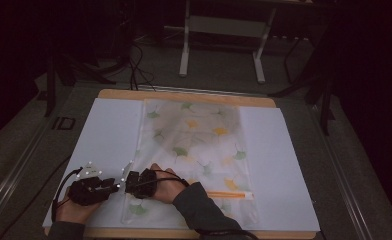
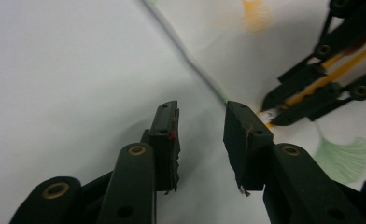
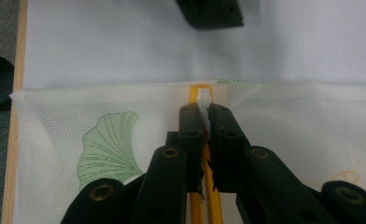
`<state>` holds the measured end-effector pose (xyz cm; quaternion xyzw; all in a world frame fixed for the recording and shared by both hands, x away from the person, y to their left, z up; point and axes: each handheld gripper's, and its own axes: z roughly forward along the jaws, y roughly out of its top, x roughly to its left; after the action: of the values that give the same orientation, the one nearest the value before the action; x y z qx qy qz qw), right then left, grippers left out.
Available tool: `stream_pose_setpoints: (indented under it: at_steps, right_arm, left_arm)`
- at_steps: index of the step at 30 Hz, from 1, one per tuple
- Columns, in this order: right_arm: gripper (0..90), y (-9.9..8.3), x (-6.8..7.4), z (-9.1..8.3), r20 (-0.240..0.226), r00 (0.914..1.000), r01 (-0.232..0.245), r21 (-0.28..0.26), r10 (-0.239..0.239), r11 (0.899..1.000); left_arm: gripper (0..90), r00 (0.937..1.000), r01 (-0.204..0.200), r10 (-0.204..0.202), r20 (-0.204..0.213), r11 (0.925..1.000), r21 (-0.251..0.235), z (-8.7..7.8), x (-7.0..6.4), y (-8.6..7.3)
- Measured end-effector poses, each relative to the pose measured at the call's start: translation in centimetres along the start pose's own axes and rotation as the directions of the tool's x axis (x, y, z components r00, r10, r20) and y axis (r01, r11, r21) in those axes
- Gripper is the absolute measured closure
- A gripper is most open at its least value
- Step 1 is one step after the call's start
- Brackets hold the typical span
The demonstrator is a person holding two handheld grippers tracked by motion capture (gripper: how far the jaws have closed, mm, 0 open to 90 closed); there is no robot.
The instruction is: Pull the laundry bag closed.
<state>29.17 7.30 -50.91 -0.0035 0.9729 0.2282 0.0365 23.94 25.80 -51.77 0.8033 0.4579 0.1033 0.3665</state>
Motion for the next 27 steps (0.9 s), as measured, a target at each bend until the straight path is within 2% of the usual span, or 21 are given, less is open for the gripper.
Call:
stream_pose_setpoints:
  at_steps: [2,6,8,9,10,12,17,20,23,25,27]
  right_arm:
    - [84.4,0.0,0.0,-0.1,0.003,1.0,0.0,-0.005,0.0,1.0]
    - [84.5,-0.1,0.0,-0.4,0.007,1.0,0.001,-0.013,-0.001,1.0]
    - [84.5,-0.1,0.1,-0.5,0.011,0.9999,0.0,-0.018,0.001,1.0]
    - [84.5,-0.1,0.1,-0.6,0.011,0.9999,0.002,-0.019,-0.001,1.0]
    - [84.5,-0.1,0.1,-0.6,0.014,0.9999,0.002,-0.022,-0.002,1.0]
    - [84.5,-0.1,0.1,-0.6,0.017,0.9999,0.001,-0.024,-0.001,1.0]
    - [84.5,-0.2,0.1,-0.6,0.02,0.9998,0.002,-0.029,-0.001,1.0]
    - [84.6,-0.2,0.1,-0.7,0.024,0.9997,0.005,-0.032,-0.004,0.999]
    - [84.6,-0.3,0.1,-0.8,0.028,0.9996,0.002,-0.039,-0.001,0.999]
    - [84.6,-0.3,0.1,-0.9,0.029,0.9996,0.003,-0.041,-0.002,0.999]
    - [84.6,-0.3,0.1,-1.1,0.029,0.9995,0.009,-0.047,-0.007,0.999]
  left_arm:
    - [65.4,0.9993,0.02,-0.02,0.033,0.9998,0.003,0.0,-0.2,0.0]
    - [65.4,0.997,0.031,-0.031,0.071,0.9995,0.011,0.1,-0.4,-0.1]
    - [65.2,0.9938,0.04,-0.042,0.103,0.9991,0.013,0.1,-0.4,-0.1]
    - [64.9,0.9911,0.054,-0.055,0.121,0.9985,0.011,0.0,-0.4,-0.2]
    - [64.6,0.9856,0.074,-0.075,0.152,0.9972,0.011,0.0,-0.4,-0.2]
    - [64.0,0.9788,0.089,-0.089,0.185,0.996,0.007,0.0,-0.4,-0.2]
    - [62.4,0.9719,0.112,-0.119,0.203,0.9927,0.046,0.5,-0.4,-0.3]
    - [62.1,0.9619,0.13,-0.139,0.235,0.99,0.055,0.7,-0.2,-0.4]
    - [62.1,0.9566,0.127,-0.14,0.256,0.9897,0.067,0.9,-0.4,-0.3]
    - [62.2,0.9569,0.121,-0.137,0.256,0.9897,0.076,1.0,-0.5,-0.3]
    - [62.6,0.9598,0.103,-0.126,0.251,0.9894,0.102,1.5,-0.7,-0.3]
